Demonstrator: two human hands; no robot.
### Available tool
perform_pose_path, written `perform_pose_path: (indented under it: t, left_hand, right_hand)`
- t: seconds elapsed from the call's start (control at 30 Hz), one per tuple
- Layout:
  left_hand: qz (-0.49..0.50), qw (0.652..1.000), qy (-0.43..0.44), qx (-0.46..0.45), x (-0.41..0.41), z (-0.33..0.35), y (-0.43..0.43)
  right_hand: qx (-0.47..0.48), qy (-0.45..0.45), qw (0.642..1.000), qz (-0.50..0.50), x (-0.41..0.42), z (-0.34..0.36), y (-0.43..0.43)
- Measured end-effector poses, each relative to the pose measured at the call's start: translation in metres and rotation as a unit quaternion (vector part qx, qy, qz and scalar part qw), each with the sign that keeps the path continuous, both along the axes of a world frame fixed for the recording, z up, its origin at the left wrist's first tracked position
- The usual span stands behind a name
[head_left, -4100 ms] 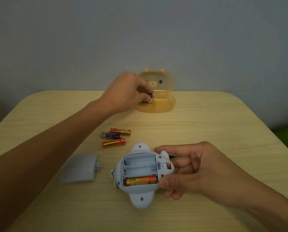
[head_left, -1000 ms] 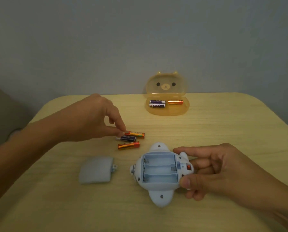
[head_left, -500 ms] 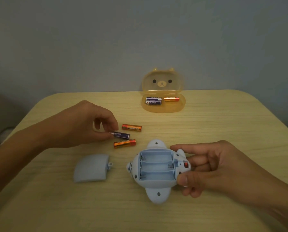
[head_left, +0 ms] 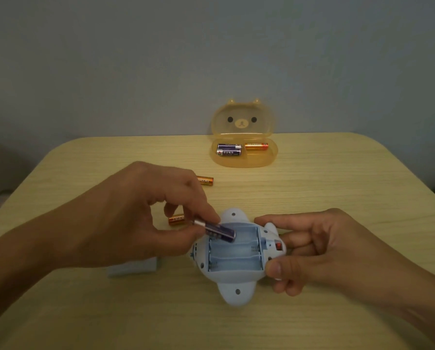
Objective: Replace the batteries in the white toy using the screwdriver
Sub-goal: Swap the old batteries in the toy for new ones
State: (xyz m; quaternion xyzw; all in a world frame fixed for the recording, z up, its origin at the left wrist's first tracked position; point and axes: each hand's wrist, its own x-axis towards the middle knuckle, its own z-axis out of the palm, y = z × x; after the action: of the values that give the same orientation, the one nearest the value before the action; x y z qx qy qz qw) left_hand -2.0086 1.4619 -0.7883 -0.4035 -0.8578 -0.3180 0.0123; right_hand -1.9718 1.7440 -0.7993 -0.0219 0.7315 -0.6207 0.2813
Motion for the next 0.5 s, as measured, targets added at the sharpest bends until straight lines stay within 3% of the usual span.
perform_pose_path:
  t: [0.27,0.5]
  left_hand:
    - [0.025,0.998,0.023,-0.047,0.017,-0.011,0.018]
    - [0.061,0.997,0.024,-0.036,0.024,-0.02,0.031]
  right_hand:
    - [0.003,0.003,1.0,0.001,0.0,0.0,-0.002]
    - [0.006,0.005,1.0,-0.006,0.0,0.001,-0.003]
